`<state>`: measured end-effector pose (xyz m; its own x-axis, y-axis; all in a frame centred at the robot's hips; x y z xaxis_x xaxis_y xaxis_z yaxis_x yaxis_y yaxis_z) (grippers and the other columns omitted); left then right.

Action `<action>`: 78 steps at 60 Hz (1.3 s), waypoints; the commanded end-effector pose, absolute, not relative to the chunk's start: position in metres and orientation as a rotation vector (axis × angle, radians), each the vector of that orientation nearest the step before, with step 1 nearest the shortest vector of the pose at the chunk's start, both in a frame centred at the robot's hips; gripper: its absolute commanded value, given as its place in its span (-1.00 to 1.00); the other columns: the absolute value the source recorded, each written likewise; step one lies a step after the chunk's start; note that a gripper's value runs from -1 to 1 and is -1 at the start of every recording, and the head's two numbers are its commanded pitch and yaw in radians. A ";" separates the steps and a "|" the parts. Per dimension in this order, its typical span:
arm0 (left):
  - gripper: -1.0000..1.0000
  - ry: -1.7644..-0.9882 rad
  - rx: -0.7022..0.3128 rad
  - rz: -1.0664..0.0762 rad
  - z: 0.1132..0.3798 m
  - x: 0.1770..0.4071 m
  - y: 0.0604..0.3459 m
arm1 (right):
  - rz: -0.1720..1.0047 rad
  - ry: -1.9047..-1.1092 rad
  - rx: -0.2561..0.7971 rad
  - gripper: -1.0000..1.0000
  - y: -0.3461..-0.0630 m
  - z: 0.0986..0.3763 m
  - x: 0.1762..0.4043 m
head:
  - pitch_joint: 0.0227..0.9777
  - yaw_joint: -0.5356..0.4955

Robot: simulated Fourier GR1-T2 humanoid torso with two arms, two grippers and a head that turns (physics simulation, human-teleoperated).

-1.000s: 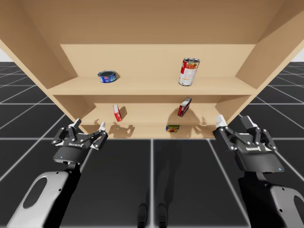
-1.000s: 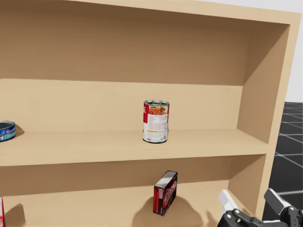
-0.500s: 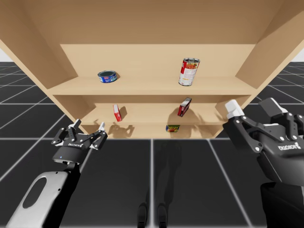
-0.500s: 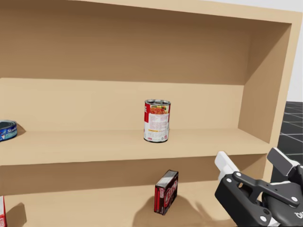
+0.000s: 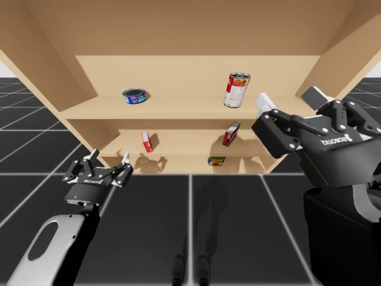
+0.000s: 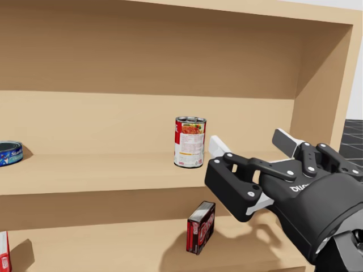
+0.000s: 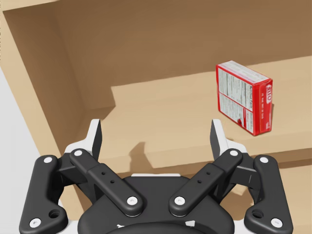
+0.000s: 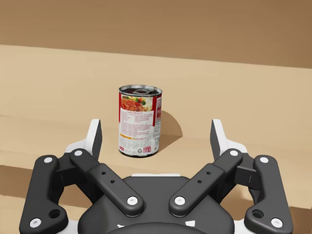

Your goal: Find the tomato soup can on the shelf and bring it to me.

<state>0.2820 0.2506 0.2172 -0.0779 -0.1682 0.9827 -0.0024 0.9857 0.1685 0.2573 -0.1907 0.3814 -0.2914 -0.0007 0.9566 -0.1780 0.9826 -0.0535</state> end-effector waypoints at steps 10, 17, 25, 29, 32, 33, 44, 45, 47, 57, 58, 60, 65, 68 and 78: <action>-1.00 -1.646 0.137 -0.130 0.218 0.282 0.253 | 0.216 -1.782 0.148 -1.00 -0.166 0.386 0.296 | -0.52 -0.37; -1.00 -1.645 0.138 -0.128 0.218 0.282 0.253 | 0.206 -1.738 0.171 -1.00 -0.164 0.385 0.309 | -0.52 -0.37; -1.00 -1.642 0.143 -0.119 0.218 0.282 0.254 | 0.201 -1.708 0.141 -1.00 -0.162 0.384 0.327 | -0.52 -0.37; -1.00 -1.641 0.145 -0.112 0.218 0.283 0.254 | 0.186 -1.692 0.139 -1.00 -0.161 0.386 0.338 | -0.52 -0.37; -1.00 -1.641 0.145 -0.109 0.218 0.283 0.254 | 0.189 -1.690 0.133 -1.00 -0.160 0.386 0.341 | -0.52 -0.37; -1.00 -1.640 0.145 -0.105 0.219 0.283 0.255 | 0.186 -1.680 0.134 -1.00 -0.159 0.387 0.347 | -0.51 -0.37; -1.00 -1.639 0.149 -0.089 0.219 0.283 0.257 | 0.193 -1.653 0.125 -1.00 -0.155 0.387 0.365 | -0.51 -0.37; -1.00 -1.639 0.150 -0.087 0.219 0.283 0.257 | 0.193 -1.651 0.119 -1.00 -0.155 0.387 0.368 | -0.51 -0.37; -1.00 -1.639 0.150 -0.085 0.219 0.283 0.257 | 0.197 -1.643 0.111 -1.00 -0.155 0.385 0.372 | -0.51 -0.36; -1.00 -1.637 0.155 -0.069 0.220 0.284 0.259 | 0.194 -1.624 0.101 -1.00 -0.154 0.382 0.387 | -0.50 -0.36; -1.00 -1.637 0.157 -0.067 0.220 0.284 0.260 | 0.193 -1.625 0.101 -1.00 -0.154 0.382 0.388 | -0.50 -0.36; -1.00 -1.637 0.156 -0.065 0.220 0.284 0.260 | 0.191 -1.620 0.107 -1.00 -0.154 0.382 0.392 | -0.50 -0.35; -1.00 -1.637 0.157 -0.061 0.220 0.284 0.261 | 0.193 -1.621 0.098 -1.00 -0.156 0.381 0.396 | -0.50 -0.36; -1.00 -1.637 0.157 -0.062 0.220 0.284 0.261 | 0.216 -1.612 0.115 -1.00 -0.157 0.380 0.396 | -0.50 -0.35; -1.00 -1.636 0.158 -0.060 0.220 0.284 0.262 | 0.189 -1.635 0.100 1.00 -0.161 0.378 0.391 | -0.49 -0.35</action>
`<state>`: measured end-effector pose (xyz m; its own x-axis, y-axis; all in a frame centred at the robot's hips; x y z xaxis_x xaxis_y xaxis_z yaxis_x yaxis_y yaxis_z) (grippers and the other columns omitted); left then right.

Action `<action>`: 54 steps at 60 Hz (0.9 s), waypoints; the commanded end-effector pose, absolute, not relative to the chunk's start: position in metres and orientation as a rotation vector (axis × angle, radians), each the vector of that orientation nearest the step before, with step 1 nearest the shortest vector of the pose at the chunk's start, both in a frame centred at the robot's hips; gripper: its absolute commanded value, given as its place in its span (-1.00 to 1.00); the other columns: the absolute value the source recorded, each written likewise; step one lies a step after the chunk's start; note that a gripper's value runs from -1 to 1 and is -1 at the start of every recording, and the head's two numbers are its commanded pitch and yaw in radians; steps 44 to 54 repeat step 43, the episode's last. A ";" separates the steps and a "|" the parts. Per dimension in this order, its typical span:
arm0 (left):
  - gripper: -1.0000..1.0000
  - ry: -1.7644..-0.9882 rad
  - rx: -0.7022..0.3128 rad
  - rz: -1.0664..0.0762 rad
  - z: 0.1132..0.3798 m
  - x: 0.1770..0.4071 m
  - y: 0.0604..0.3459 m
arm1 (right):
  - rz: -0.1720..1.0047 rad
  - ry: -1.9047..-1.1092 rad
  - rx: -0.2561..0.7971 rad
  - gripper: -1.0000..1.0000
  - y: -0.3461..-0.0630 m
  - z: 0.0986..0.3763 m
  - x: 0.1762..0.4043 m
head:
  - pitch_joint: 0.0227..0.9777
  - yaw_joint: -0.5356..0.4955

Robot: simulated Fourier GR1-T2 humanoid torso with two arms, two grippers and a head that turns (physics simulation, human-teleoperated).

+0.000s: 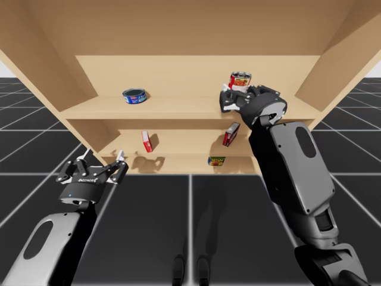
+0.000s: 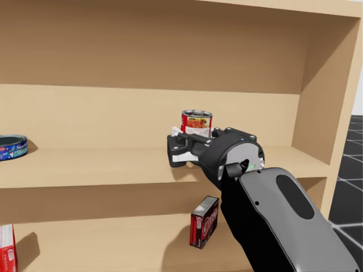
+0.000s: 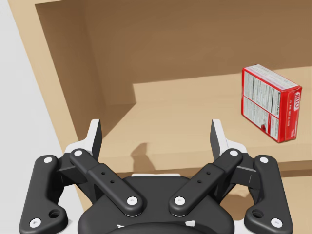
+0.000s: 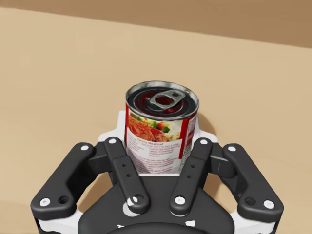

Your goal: Find the tomato soup can on the shelf and bring it to me.

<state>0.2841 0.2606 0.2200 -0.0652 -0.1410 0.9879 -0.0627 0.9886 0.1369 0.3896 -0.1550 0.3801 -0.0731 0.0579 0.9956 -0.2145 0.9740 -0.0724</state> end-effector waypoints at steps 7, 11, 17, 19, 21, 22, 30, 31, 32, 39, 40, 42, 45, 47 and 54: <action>-1.00 -1.635 0.158 -0.060 0.219 0.284 0.262 | 0.173 -1.659 0.101 1.00 -0.169 0.383 0.384 | -0.49 -0.35; -1.00 -1.635 0.158 -0.061 0.219 0.284 0.262 | 0.155 -1.694 0.089 1.00 -0.174 0.389 0.377 | -0.50 -0.35; -1.00 -1.635 0.158 -0.063 0.219 0.285 0.262 | 0.139 -1.748 0.071 1.00 -0.181 0.399 0.363 | -0.49 -0.34; -1.00 -1.634 0.159 -0.063 0.219 0.285 0.262 | 0.138 -1.756 0.069 1.00 -0.182 0.400 0.360 | -0.49 -0.34; -1.00 -1.633 0.158 -0.065 0.219 0.285 0.262 | 0.139 -1.769 0.069 1.00 -0.183 0.403 0.354 | -0.48 -0.34; -1.00 -1.633 0.159 -0.065 0.219 0.285 0.261 | 0.139 -1.772 0.070 1.00 -0.183 0.404 0.352 | -0.48 -0.34; -1.00 -1.632 0.160 -0.067 0.218 0.285 0.261 | 0.151 -1.800 0.064 1.00 -0.185 0.408 0.332 | -0.48 -0.35; -1.00 -1.632 0.160 -0.067 0.218 0.285 0.261 | 0.161 -1.809 0.055 1.00 -0.185 0.408 0.325 | -0.47 -0.35; -1.00 -1.632 0.160 -0.067 0.218 0.285 0.261 | 0.164 -1.813 0.053 1.00 -0.185 0.408 0.323 | -0.47 -0.35; -1.00 -1.633 0.160 -0.068 0.218 0.285 0.261 | 0.197 -1.856 0.037 0.99 -0.187 0.409 0.296 | -0.46 -0.34; -1.00 -1.633 0.160 -0.068 0.218 0.285 0.261 | 0.199 -1.861 0.034 1.00 -0.188 0.409 0.293 | -0.46 -0.34; -1.00 -1.634 0.160 -0.069 0.218 0.285 0.261 | 0.209 -1.877 0.027 1.00 -0.189 0.410 0.281 | -0.45 -0.34; -1.00 -1.634 0.160 -0.070 0.218 0.285 0.261 | 0.212 -1.881 0.025 1.00 -0.189 0.410 0.279 | -0.45 -0.34; -1.00 -1.634 0.160 -0.070 0.218 0.285 0.261 | 0.212 -1.881 0.025 1.00 -0.189 0.410 0.279 | -0.45 -0.34; -1.00 -1.634 0.160 -0.070 0.218 0.285 0.261 | 0.212 -1.881 0.025 1.00 -0.189 0.410 0.279 | -0.45 -0.34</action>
